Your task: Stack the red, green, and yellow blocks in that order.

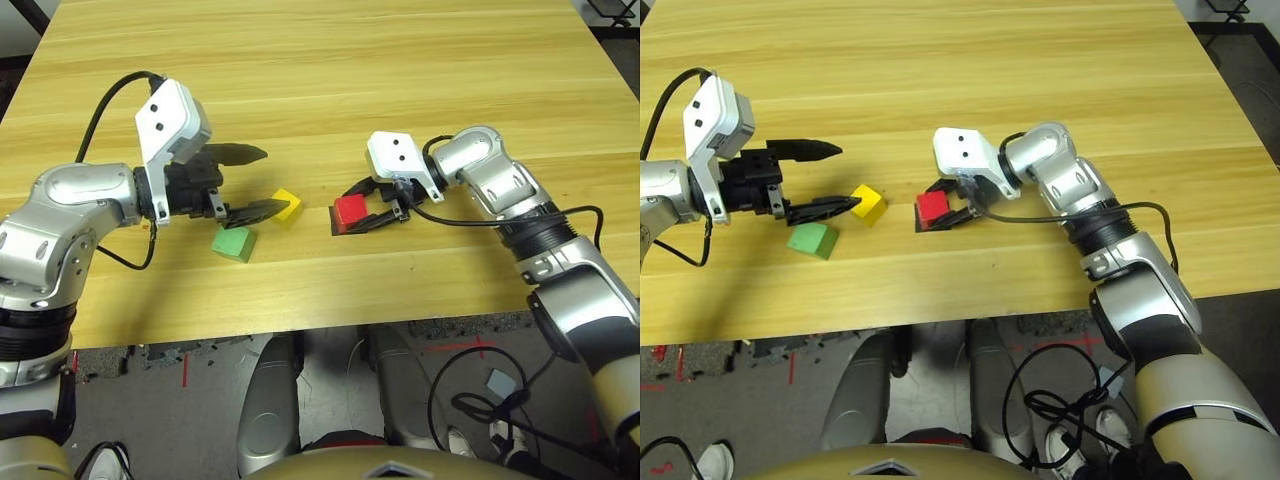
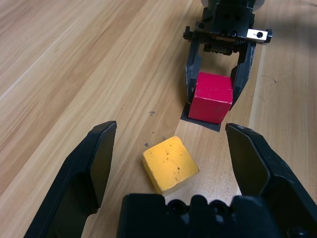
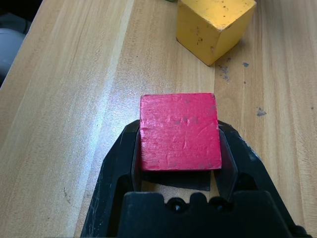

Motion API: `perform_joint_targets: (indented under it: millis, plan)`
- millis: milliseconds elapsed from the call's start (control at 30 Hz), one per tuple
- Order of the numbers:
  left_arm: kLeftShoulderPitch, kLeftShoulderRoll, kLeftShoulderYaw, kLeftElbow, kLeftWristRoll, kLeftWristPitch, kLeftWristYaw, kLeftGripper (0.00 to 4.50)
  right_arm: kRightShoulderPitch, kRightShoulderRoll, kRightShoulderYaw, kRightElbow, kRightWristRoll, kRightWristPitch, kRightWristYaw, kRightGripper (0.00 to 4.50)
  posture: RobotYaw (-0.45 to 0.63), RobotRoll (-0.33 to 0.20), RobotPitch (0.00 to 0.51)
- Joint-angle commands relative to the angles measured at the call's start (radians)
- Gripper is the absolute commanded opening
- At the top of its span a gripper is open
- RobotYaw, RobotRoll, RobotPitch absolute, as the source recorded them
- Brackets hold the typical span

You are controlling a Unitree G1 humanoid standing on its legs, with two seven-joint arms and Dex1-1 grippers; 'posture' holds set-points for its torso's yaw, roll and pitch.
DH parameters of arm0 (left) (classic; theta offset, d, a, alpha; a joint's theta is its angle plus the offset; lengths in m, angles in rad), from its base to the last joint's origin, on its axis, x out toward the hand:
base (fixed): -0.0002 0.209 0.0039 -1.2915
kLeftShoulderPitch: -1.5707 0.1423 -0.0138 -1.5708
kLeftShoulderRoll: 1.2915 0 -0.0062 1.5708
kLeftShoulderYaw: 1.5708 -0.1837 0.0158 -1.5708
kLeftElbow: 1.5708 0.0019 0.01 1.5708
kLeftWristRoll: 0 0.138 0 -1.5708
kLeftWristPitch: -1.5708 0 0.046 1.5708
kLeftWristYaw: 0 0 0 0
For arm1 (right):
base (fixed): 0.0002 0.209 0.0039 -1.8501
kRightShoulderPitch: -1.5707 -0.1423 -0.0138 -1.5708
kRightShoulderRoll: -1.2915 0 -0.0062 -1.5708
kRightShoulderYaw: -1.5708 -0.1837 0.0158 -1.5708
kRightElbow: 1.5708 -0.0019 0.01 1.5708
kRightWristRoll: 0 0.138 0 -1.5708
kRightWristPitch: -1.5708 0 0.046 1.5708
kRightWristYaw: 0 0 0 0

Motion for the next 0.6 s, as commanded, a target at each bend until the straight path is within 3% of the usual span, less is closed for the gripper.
perform_joint_targets:
  millis: [33,267,433,600]
  plan:
    - [0.016,0.014,0.017,-0.025,-0.009,0.013,0.0,4.5,-0.001,-0.002,-0.017,-0.018,-0.004,0.021,0.013,2.07,0.4,-0.044,0.283]
    - [0.004,0.012,0.01,-0.001,-0.008,-0.013,-0.03,4.5,0.019,-0.016,-0.057,-0.065,0.044,0.14,0.037,4.41,0.38,-0.041,0.281]
    - [-0.042,0.03,-0.023,0.049,0.035,-0.089,-0.103,4.5,-0.054,-0.044,-0.158,-0.029,0.138,0.258,0.087,4.47,0.36,-0.038,0.275]
    - [-0.043,0.094,0.007,0.124,0.066,-0.143,-0.176,4.5,-0.133,-0.124,-0.242,0.082,0.165,0.226,0.142,4.47,0.33,-0.038,0.276]
